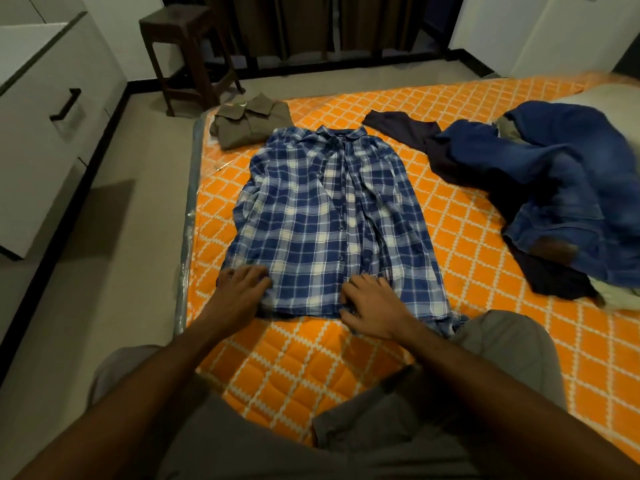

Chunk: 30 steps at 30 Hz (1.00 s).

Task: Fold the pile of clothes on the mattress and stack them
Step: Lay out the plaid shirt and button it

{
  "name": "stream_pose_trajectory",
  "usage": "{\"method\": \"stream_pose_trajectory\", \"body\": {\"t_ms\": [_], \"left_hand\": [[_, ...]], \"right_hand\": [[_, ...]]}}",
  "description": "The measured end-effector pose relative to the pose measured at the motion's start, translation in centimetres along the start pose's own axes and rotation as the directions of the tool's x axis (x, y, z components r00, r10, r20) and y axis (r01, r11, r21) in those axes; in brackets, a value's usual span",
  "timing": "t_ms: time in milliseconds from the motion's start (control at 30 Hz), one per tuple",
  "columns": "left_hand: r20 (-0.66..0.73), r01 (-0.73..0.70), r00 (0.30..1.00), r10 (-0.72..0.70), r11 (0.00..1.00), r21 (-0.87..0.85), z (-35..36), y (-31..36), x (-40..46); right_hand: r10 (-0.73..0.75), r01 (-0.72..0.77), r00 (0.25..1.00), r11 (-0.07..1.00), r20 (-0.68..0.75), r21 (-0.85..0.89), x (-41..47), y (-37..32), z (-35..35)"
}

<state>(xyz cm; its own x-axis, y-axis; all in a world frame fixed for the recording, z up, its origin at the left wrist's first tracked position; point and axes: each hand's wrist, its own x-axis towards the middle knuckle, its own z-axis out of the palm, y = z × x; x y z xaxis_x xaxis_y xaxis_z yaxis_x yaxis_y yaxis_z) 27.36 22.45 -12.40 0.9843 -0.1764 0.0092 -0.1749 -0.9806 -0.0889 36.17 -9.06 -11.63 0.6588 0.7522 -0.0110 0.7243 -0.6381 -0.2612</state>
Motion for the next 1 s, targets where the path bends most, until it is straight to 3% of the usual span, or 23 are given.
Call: {"method": "stream_pose_trajectory", "body": {"t_ms": [133,233,367,500,667,767,833,900,967,1000], "left_hand": [[0.051,-0.227,0.973,0.225,0.973,0.037,0.3,2.0,0.7],[0.083,-0.279,0.958,0.274,0.958,0.061,0.3,4.0,1.6],[0.083,-0.313,0.949,0.303,0.935,0.167,0.3,6.6,3.1],[0.07,-0.375,0.927,0.369,0.9,0.224,0.3,8.1,3.6],[0.281,-0.394,0.889,0.362,0.917,0.062,0.1,9.1,4.1],[0.432,-0.435,0.796,0.425,0.897,-0.08,-1.3,8.9,4.9],[0.52,-0.471,0.73,0.443,0.878,-0.086,-1.9,9.0,5.4],[0.586,-0.422,0.707,0.395,0.901,-0.098,-2.3,9.1,6.0],[0.601,-0.298,0.713,0.362,0.932,-0.207,-2.5,9.6,7.3],[0.569,-0.244,0.738,0.363,0.929,-0.277,-2.5,9.9,8.1]], "right_hand": [[0.06,-0.058,0.992,0.998,0.109,-0.027,-0.2,-0.7,1.0],[0.154,-0.15,0.98,0.988,0.129,-0.044,-0.6,0.1,1.8],[0.11,-0.108,0.989,0.994,0.098,-0.027,-0.6,0.6,1.5],[0.082,-0.13,0.968,0.973,0.237,0.192,-0.3,1.8,0.4],[0.042,-0.195,0.932,0.895,0.36,0.4,-1.2,2.8,-1.5],[0.055,-0.247,0.935,0.811,0.351,0.53,-1.5,2.9,-1.5],[0.06,-0.25,0.943,0.775,0.327,0.58,-1.8,3.3,-1.4],[0.108,-0.257,0.958,0.739,0.267,0.623,-1.8,3.7,-1.7],[0.296,-0.291,0.951,0.759,0.089,0.582,-1.7,4.8,-1.9],[0.425,-0.363,0.905,0.795,-0.02,0.486,-1.5,5.9,-2.1]]}}
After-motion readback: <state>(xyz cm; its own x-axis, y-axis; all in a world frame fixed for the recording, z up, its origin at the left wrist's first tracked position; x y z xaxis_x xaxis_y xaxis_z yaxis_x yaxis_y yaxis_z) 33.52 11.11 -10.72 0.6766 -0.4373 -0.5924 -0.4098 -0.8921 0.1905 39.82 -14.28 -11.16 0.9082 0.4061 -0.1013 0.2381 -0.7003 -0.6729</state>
